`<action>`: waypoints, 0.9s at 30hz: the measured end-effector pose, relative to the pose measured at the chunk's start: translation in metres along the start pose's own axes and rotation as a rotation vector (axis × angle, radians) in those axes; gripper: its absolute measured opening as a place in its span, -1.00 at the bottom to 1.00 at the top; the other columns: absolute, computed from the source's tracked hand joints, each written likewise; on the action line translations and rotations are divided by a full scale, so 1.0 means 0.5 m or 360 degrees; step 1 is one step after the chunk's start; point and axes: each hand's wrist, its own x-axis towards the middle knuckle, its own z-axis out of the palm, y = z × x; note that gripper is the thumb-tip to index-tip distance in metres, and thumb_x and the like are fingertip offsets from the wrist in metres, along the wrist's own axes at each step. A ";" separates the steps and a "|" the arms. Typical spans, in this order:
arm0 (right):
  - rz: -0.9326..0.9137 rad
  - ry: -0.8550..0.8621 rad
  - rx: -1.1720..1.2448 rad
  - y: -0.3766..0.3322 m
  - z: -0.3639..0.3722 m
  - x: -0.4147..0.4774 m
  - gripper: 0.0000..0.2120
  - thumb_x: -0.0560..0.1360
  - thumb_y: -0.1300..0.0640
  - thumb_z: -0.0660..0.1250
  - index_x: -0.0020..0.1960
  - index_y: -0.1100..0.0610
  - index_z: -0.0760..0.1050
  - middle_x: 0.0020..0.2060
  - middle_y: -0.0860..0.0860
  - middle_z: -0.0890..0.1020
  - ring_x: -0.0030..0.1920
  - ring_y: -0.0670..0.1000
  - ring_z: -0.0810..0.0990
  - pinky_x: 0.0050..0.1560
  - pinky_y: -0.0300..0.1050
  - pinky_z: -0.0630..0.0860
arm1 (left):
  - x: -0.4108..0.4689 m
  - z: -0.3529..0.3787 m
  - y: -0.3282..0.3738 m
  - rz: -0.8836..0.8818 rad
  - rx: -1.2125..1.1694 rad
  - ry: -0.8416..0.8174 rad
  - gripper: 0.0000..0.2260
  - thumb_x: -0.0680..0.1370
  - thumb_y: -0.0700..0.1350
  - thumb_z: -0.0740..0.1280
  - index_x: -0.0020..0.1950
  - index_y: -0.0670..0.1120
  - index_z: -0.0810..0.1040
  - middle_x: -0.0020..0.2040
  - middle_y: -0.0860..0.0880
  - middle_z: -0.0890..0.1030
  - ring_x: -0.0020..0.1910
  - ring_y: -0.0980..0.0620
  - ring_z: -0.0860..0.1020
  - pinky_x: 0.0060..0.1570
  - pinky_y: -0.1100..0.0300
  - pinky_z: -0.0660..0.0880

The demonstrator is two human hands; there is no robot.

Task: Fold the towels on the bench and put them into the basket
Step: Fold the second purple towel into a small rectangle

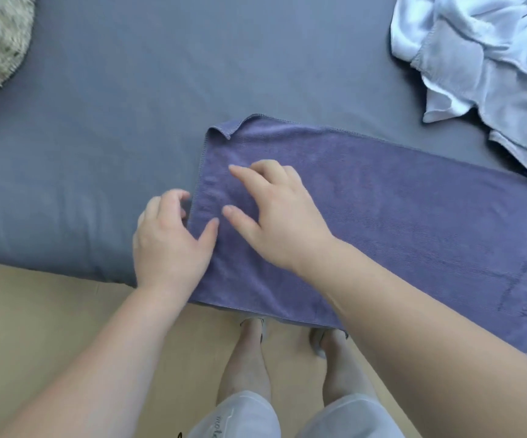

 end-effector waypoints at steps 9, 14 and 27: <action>0.0223 0.0025 -0.0462 -0.059 0.048 0.150 -0.24 0.51 -0.32 0.24 0.61 -0.22 -0.01 0.48 0.03 0.23 0.35 0.15 0.27 0.33 0.08 0.26 | -0.056 -0.014 -0.071 0.0001 0.0250 -0.0191 -0.57 0.34 0.16 0.55 -0.31 -0.03 0.35 -0.32 0.05 0.41 -0.25 -0.10 0.45 -0.28 0.03 0.44; 0.0246 -0.0130 -0.0734 -0.076 0.050 0.166 -0.31 0.56 -0.33 0.14 0.60 -0.13 0.08 0.53 0.10 0.12 0.40 0.18 0.21 0.34 0.13 0.19 | -0.056 -0.017 -0.068 0.0216 0.0234 -0.0200 -0.54 0.34 0.03 0.58 -0.32 -0.01 0.26 -0.37 0.04 0.34 -0.31 -0.12 0.40 -0.32 0.10 0.30; 0.0358 0.0203 0.0818 -0.045 0.007 0.118 -0.45 0.60 -0.08 0.29 0.50 0.17 0.36 0.39 -0.02 0.40 0.18 -0.07 0.56 0.32 0.00 0.47 | -0.076 -0.040 -0.046 0.0237 -0.0311 -0.0505 -0.58 0.35 -0.17 0.55 -0.40 -0.01 0.28 -0.51 0.05 0.28 -0.45 0.04 0.28 -0.43 0.26 0.28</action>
